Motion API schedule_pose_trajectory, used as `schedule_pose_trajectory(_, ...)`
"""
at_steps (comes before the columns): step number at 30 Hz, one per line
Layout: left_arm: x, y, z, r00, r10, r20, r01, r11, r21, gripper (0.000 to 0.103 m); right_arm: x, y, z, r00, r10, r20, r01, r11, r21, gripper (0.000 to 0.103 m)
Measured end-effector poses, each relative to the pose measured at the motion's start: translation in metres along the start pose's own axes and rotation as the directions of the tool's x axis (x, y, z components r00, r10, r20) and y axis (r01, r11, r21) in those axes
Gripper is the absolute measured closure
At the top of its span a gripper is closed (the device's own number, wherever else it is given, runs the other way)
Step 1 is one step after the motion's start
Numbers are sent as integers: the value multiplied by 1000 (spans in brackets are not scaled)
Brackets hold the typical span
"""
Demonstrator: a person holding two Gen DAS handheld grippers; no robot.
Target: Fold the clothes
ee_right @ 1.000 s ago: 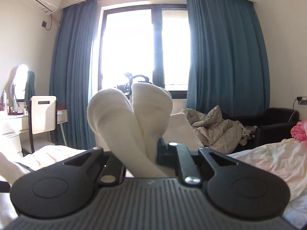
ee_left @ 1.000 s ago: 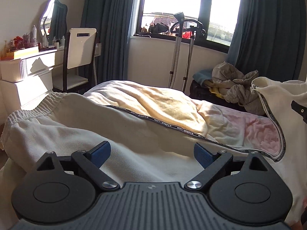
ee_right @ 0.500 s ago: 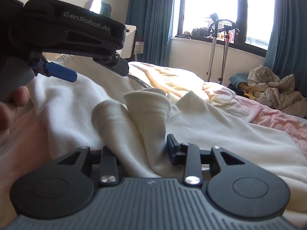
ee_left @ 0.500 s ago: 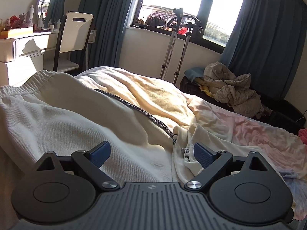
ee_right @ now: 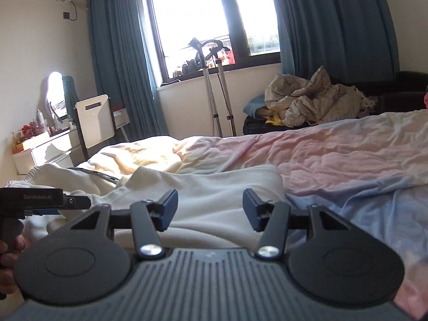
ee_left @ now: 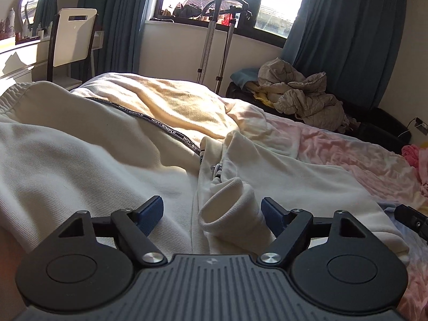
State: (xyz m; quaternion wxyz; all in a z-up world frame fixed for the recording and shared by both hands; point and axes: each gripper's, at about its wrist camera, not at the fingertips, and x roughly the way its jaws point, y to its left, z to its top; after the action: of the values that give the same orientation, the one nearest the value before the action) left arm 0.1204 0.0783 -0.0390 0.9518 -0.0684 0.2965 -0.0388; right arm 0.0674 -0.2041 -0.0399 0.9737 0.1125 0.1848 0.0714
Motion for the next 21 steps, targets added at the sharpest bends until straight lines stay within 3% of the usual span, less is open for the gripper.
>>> schedule_pose_trajectory(1, 4, -3, -4, 1000, 3, -17, -3, 1000, 18, 56, 11, -8, -4, 999, -18, -35, 19, 999, 27, 48)
schedule_pose_trajectory(2, 8, -5, -8, 999, 6, -34, -5, 999, 37, 61, 22, -14, -12, 997, -26, -79, 31, 998, 52, 48)
schedule_pose_trajectory(5, 7, -10, -15, 998, 42, -45, -39, 997, 70, 61, 34, -26, -33, 986, -53, -159, 69, 993, 97, 41)
schedule_pose_trajectory(7, 4, -8, -16, 998, 42, -46, -40, 998, 54, 61, 34, -36, -37, 983, -50, -174, 82, 980, 183, 28)
schedule_pose_trajectory(8, 3, -6, -16, 998, 39, -45, -37, 998, 44, 61, 34, -44, -38, 983, -39, -177, 81, 968, 238, 26)
schedule_pose_trajectory(12, 5, -6, -15, 998, 44, -47, -43, 998, 40, 59, 35, -54, -40, 986, 2, -167, 55, 942, 331, 21)
schedule_pose_trajectory(14, 7, -8, -13, 998, 49, -48, -46, 997, 55, 59, 38, -59, -42, 982, 78, -170, 0, 909, 416, 21)
schedule_pose_trajectory(19, 12, -5, -12, 998, 43, -54, -42, 999, 29, 58, 26, -49, -21, 984, 176, -32, -141, 876, 461, 18)
schedule_pose_trajectory(21, 14, -6, -12, 998, 43, -54, -41, 999, 23, 55, 29, -49, -23, 987, 157, -46, -115, 867, 485, 17)
